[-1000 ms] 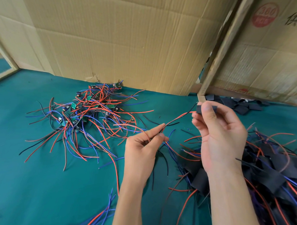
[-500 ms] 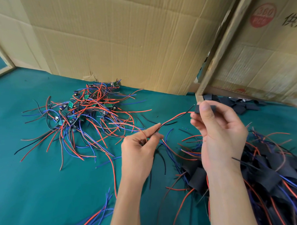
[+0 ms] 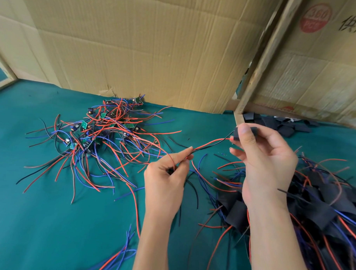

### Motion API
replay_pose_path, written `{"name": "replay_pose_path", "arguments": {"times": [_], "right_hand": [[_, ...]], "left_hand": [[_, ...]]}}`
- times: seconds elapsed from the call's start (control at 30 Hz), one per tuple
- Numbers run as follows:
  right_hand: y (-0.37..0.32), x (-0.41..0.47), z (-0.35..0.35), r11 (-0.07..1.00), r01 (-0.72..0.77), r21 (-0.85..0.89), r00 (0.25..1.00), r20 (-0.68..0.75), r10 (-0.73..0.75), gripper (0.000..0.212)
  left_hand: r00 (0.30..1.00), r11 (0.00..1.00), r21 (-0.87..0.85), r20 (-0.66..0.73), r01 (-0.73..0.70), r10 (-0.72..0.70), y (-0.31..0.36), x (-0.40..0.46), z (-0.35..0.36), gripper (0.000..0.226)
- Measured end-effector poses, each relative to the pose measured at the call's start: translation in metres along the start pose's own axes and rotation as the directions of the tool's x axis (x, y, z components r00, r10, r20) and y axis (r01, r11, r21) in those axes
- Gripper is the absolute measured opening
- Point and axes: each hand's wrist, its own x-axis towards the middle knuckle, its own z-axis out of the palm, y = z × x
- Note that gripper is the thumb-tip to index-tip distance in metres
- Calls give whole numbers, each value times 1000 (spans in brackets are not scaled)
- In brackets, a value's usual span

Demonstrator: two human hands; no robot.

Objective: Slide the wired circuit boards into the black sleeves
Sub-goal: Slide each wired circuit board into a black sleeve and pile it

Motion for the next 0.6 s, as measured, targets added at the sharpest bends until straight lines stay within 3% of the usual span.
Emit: {"name": "replay_pose_path", "arguments": {"times": [0.27,0.47,0.6], "right_hand": [[0,-2,1,999,-13,41,1000,-4,13,7],[-2,-3,3,993,-55,107,998,7,54,8],[-3,-4,4,990,-63,124,997,41,59,11]], "left_hand": [[1000,1000,12,-28,-3,4,1,0,1,36],[998,1000,-18,-59,8,-9,2,-3,2,14],[996,999,-33,-85,4,-6,0,-2,2,12]]}}
